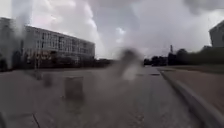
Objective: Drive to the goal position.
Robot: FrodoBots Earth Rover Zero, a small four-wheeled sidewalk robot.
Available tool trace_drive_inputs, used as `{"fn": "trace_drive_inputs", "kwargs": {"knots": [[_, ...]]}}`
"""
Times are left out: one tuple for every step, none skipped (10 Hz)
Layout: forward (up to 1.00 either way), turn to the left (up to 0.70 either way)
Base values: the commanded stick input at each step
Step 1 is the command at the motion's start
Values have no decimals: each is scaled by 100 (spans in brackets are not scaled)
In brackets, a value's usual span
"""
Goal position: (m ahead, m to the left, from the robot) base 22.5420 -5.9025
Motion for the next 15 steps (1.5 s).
{"fn": "trace_drive_inputs", "kwargs": {"knots": [[70, 0], [70, 0], [70, 0], [70, 0], [70, -9], [70, -29], [70, -34], [70, -34], [70, 0], [70, 0], [70, 0], [70, 0], [70, 0], [70, 0], [70, 0]]}}
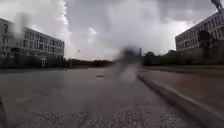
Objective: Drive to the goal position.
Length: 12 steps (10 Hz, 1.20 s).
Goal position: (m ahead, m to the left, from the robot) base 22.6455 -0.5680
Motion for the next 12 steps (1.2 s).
{"fn": "trace_drive_inputs", "kwargs": {"knots": [[70, 0], [70, 0], [70, 0], [70, 0], [70, 0], [70, 0], [70, 0], [70, 0], [70, -18], [70, -34], [70, -34], [70, -23]]}}
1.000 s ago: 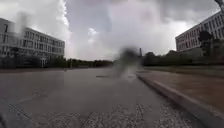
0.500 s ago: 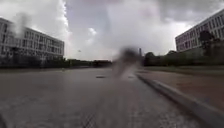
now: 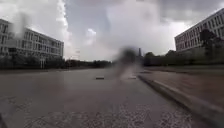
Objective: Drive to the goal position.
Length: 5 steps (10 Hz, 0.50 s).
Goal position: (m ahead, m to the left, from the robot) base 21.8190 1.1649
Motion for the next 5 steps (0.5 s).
{"fn": "trace_drive_inputs", "kwargs": {"knots": [[70, -3], [70, 0], [70, 0], [70, 0], [70, 0]]}}
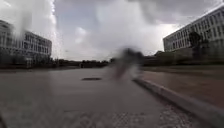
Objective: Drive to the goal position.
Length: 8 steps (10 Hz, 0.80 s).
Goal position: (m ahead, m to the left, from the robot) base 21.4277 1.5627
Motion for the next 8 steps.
{"fn": "trace_drive_inputs", "kwargs": {"knots": [[70, 0], [70, 0], [70, 0], [70, 0], [70, 0], [70, 0], [70, 0], [70, 0]]}}
